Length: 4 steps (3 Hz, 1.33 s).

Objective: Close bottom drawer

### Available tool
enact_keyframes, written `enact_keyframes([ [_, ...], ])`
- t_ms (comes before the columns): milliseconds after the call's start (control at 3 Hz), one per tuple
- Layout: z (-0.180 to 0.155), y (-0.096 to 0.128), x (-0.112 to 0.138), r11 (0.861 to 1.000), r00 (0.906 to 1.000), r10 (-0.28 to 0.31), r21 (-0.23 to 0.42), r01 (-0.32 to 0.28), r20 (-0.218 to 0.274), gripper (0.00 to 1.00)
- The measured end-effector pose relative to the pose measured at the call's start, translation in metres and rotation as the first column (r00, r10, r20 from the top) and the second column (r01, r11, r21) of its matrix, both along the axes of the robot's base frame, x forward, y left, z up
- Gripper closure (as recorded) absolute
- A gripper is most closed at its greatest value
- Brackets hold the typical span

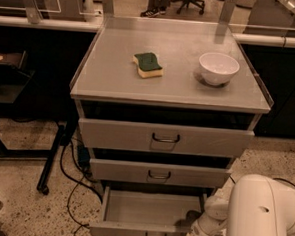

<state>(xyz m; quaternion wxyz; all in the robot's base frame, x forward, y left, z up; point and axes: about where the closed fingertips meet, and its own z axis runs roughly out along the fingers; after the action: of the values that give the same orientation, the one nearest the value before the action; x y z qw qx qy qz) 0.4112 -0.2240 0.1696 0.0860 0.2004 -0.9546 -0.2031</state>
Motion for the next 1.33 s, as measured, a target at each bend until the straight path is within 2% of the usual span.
enact_keyframes([
  [333, 0.000, 0.000, 0.001, 1.000, 1.0000, -0.005, -0.001, 0.005, 0.006, 1.00],
  [667, 0.007, -0.007, 0.006, 0.998, 0.9979, -0.064, 0.009, 0.063, 0.015, 1.00],
  [1000, 0.027, -0.027, 0.021, 0.986, 0.9830, -0.165, 0.018, 0.164, 0.081, 1.00],
  [1333, 0.041, -0.039, 0.034, 0.974, 0.9637, -0.228, 0.023, 0.227, 0.139, 1.00],
])
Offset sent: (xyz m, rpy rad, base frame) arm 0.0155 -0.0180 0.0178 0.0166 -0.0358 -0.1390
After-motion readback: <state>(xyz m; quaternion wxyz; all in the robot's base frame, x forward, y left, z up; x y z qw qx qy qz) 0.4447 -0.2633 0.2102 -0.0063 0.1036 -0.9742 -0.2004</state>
